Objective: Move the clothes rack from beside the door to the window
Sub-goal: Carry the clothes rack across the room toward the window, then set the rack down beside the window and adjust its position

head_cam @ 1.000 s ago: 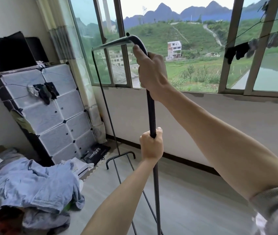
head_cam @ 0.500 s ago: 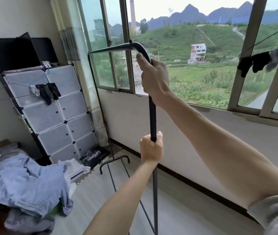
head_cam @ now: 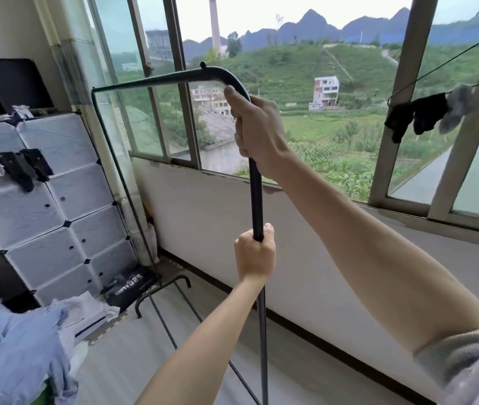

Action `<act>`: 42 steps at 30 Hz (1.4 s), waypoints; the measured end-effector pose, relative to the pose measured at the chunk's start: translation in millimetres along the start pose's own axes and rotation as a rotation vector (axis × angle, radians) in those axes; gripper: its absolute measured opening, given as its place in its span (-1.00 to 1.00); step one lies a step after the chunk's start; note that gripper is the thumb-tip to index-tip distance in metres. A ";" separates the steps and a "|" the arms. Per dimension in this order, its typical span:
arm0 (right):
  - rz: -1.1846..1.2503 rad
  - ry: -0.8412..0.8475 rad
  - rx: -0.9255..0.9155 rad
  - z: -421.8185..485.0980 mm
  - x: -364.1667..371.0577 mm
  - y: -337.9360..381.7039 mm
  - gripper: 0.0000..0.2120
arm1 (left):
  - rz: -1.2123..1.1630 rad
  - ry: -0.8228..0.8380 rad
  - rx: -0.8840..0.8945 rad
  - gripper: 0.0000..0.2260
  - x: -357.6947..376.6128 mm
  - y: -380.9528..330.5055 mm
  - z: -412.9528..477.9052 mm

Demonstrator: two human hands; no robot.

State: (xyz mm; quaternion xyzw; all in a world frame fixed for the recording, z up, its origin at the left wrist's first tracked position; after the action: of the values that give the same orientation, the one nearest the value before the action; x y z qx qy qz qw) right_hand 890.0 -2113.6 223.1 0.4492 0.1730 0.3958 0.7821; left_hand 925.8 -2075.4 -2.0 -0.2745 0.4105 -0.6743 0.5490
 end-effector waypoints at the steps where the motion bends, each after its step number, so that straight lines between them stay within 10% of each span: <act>1: -0.002 -0.009 -0.001 7.1 -9.6 -2.4 -0.59 | -0.002 0.024 -0.008 -0.55 14.3 2.9 6.7; 35: -0.306 -0.107 -0.221 141.4 -217.8 -83.8 -0.74 | 0.376 0.189 -0.170 -0.61 250.9 5.3 68.4; 38: -0.482 -0.206 -0.356 111.6 -213.4 -91.0 -0.79 | 0.397 0.306 -0.125 -0.72 235.7 14.6 61.1; 42: -0.784 -0.376 -0.631 39.6 -199.2 -120.3 -0.38 | 0.444 0.623 -0.263 -0.61 192.3 62.3 24.8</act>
State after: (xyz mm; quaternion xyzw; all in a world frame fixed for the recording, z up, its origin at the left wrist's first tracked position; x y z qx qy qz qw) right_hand 845.7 -2324.4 126.4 0.1569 0.0573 0.0197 0.9858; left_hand 930.8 -2271.2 -58.0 -0.0297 0.6892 -0.5322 0.4909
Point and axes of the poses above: each hand's wrist, its own z-axis towards the middle knuckle, its own x-axis out of the palm, y = z × x, the point moved 6 cm from there along z, towards the middle knuckle, and after that the axes turned 5 degrees about -y, right-handed, at the moved point
